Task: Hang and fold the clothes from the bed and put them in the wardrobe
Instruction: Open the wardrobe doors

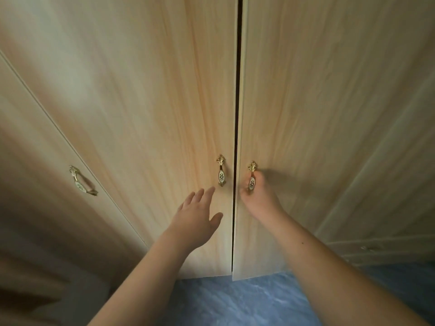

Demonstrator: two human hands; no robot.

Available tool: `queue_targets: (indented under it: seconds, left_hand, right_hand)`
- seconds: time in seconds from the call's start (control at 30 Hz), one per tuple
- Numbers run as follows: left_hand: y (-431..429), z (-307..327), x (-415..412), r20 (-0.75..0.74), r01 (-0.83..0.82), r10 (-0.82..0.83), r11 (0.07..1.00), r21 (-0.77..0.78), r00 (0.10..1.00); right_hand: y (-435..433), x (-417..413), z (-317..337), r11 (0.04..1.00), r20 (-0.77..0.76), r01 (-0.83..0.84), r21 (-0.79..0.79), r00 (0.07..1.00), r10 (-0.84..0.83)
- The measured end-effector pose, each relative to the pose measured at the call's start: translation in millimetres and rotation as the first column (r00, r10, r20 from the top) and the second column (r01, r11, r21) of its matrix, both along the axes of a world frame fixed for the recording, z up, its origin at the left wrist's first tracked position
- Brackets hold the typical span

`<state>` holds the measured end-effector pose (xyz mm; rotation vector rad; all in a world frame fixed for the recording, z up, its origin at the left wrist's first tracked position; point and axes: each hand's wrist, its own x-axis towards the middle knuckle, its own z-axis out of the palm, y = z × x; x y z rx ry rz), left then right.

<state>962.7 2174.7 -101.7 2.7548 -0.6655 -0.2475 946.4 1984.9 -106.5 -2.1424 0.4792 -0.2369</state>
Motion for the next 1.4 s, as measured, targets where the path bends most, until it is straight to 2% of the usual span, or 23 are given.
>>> queue_targets:
  seconds: [0.17,0.4,0.53,0.67,0.83,0.93,1.07,1.2,1.4]
  left_hand:
    - [1.9,-12.6,-48.0,-0.037,0.129,-0.129,0.992,-0.017,0.991]
    - [-45.8,-27.6,-122.1,-0.062,0.361,-0.362,0.932,-0.032,0.930]
    - [-82.0,-25.1,-163.9,-0.036,0.472,-0.473,0.881,-0.035,0.880]
    - [-111.5,-22.4,-199.4,-0.040,0.507,-0.507,0.862,-0.014,0.861]
    - [-146.4,-12.7,-239.9,-0.041,0.511,-0.512,0.859,-0.025,0.858]
    - [-156.4,-12.6,-257.8,-0.026,0.493,-0.494,0.869,-0.032,0.869]
    - [-147.0,-18.0,-258.3,-0.017,0.428,-0.428,0.903,-0.031,0.903]
    - [-116.0,-22.0,-230.5,0.004,0.313,-0.313,0.949,-0.032,0.950]
    - [-55.6,-16.6,-151.1,0.070,0.094,-0.087,0.990,-0.109,0.994]
  right_hand:
    - [17.6,-89.6,4.8,0.997,-0.001,0.038,-0.061,0.999,-0.038]
    - [-2.6,-216.7,-0.3,0.966,0.016,0.234,-0.108,0.972,-0.234]
    - [-40.9,-278.1,4.4,0.947,0.014,0.318,-0.052,0.948,-0.318]
    - [-82.1,-324.2,7.6,0.942,-0.032,0.337,0.005,0.941,-0.336]
    - [-109.8,-365.9,23.0,0.939,-0.039,0.342,0.029,0.939,-0.341]
    - [-105.7,-394.3,20.7,0.932,-0.051,0.355,-0.075,0.932,-0.359]
    - [-85.9,-406.4,18.6,0.936,-0.114,0.241,-0.258,0.954,-0.277]
    - [-64.3,-368.5,20.3,0.947,-0.085,0.074,-0.314,0.991,-0.106]
    - [-47.2,-254.9,-0.1,0.896,-0.106,-0.107,-0.432,0.992,0.067]
